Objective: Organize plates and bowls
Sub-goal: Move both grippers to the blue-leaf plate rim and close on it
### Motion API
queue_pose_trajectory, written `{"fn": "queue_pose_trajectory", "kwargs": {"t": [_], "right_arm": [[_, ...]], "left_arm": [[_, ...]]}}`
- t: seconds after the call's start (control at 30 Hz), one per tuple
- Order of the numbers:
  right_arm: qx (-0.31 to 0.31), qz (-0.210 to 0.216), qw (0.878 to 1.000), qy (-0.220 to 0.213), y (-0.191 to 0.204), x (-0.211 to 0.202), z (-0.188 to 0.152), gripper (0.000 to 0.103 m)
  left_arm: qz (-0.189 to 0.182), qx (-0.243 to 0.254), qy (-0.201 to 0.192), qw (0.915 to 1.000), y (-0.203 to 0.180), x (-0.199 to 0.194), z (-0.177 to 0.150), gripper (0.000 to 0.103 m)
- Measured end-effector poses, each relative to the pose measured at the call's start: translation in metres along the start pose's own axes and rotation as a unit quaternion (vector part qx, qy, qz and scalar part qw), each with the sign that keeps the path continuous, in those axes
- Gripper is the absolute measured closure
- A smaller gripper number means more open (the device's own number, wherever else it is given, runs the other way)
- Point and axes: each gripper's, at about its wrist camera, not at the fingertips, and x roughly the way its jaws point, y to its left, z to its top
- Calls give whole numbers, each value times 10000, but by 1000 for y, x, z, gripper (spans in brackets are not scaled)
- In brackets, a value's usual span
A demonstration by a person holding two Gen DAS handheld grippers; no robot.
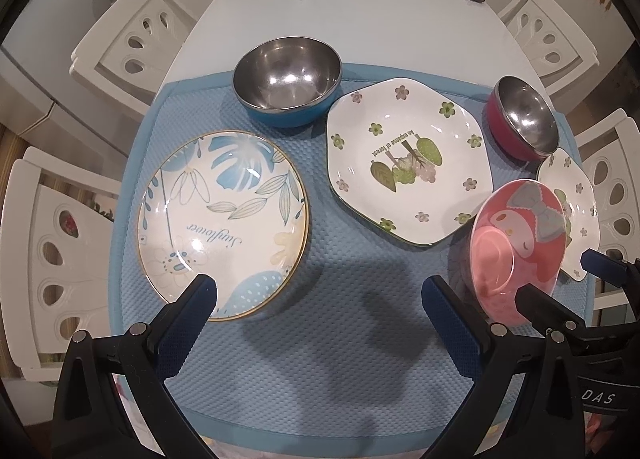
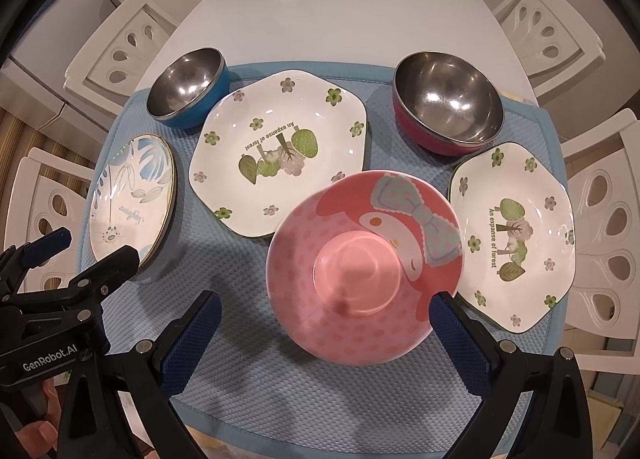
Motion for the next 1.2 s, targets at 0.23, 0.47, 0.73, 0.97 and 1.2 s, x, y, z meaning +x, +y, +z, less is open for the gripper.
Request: {"fn": "queue_pose_trajectory", "kwargs": {"t": [0.23, 0.47, 0.73, 0.97, 1.2], "right_arm": [[-15, -21, 10000, 24, 0, 2, 0, 0], [-32, -61, 10000, 42, 5, 2, -1, 0], [-19, -16, 10000, -18, 20, -5, -5, 0], [-151, 53, 9998, -88, 54, -7, -4, 0], [-507, 121, 9986, -100, 106, -1, 3, 0]], "left_arm": [[-10, -12, 23, 10000, 2, 2, 0, 1], [-12, -48, 73, 10000, 8, 5, -5, 1], [-20, -71, 81, 9999, 25, 2, -15, 1], [7, -256, 121, 9996, 64, 2, -21, 1], [16, -469, 180, 9987, 108, 9, -24, 1]]}}
